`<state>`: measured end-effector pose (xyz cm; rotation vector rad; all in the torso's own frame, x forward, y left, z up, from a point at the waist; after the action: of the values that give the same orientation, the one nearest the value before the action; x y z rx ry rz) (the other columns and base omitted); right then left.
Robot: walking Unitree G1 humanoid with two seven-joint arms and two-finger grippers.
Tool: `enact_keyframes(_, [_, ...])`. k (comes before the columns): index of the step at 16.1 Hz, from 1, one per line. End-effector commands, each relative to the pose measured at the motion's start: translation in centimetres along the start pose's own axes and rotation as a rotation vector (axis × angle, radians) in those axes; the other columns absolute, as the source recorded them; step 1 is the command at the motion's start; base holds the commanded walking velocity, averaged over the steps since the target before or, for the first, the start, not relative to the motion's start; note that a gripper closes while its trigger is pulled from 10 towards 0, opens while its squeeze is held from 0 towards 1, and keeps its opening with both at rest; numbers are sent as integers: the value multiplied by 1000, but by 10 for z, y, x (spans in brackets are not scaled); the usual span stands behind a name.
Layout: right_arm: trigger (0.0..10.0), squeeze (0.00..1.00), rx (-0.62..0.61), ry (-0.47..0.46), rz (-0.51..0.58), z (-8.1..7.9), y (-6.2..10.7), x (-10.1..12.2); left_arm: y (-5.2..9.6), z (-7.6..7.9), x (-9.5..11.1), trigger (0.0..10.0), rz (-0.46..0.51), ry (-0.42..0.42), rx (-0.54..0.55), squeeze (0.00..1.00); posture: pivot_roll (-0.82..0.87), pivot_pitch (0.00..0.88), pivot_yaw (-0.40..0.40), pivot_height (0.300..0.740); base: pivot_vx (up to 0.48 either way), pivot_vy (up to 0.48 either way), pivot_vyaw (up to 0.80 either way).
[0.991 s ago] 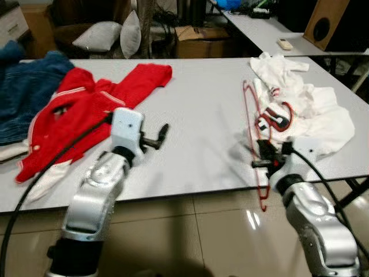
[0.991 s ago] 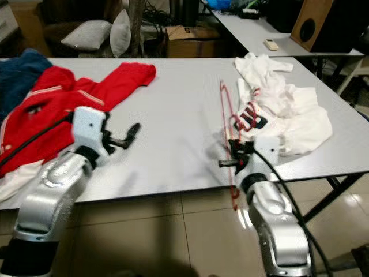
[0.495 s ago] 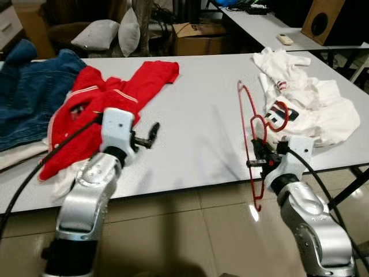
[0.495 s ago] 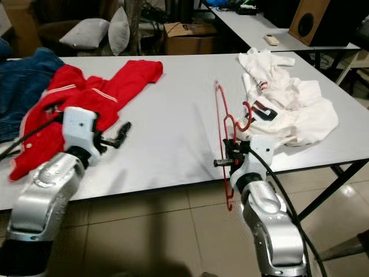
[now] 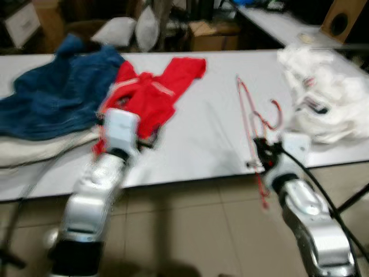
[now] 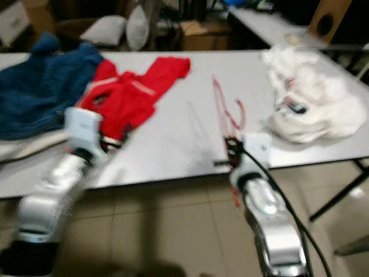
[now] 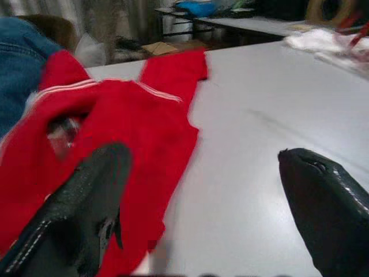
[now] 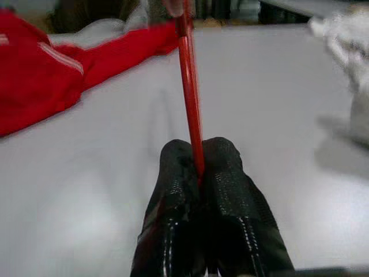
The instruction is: Hang hanger
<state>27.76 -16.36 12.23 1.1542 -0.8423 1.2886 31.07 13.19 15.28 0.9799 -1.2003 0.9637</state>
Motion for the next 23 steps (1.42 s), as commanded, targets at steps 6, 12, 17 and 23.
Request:
enact_keyframes(6, [10000, 0, 26, -103, -25, -3, -1, 0, 1, -7, 1, 10000, 10, -49, 25, 1000, -15, 0, -38, 740, 0, -179, 0])
enact_keyframes(12, [10000, 0, 32, -91, 3, 0, -3, 2, 2, -7, -6, 10000, -16, -66, 13, 1000, -9, 0, -41, 740, 0, 0, 0])
enact_keyframes(17, [10000, 0, 60, -48, 4, -4, -3, 1, 3, -19, -16, 10000, -59, -70, 89, 1000, -8, 0, -44, 740, 0, 0, 0])
enact_keyframes(23, [10000, 0, 58, -53, -1, 0, -3, -1, 1, -21, -20, 10000, -39, -47, 103, 1000, -18, 0, -48, 740, 0, 0, -86])
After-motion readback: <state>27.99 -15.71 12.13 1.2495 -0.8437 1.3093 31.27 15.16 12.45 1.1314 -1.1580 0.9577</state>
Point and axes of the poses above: a point about 5 cm out from each wrist's last joint towards the gripper, its own y axis pointing back from the gripper into the wrist, its own x axis along the axis of the wrist's last joint, z = x × y, the point moved 2 cm from there along -y, pointing out of the wrist towards the gripper, and after that the axes turned 10 degrees about y, right-handed, at the moved point
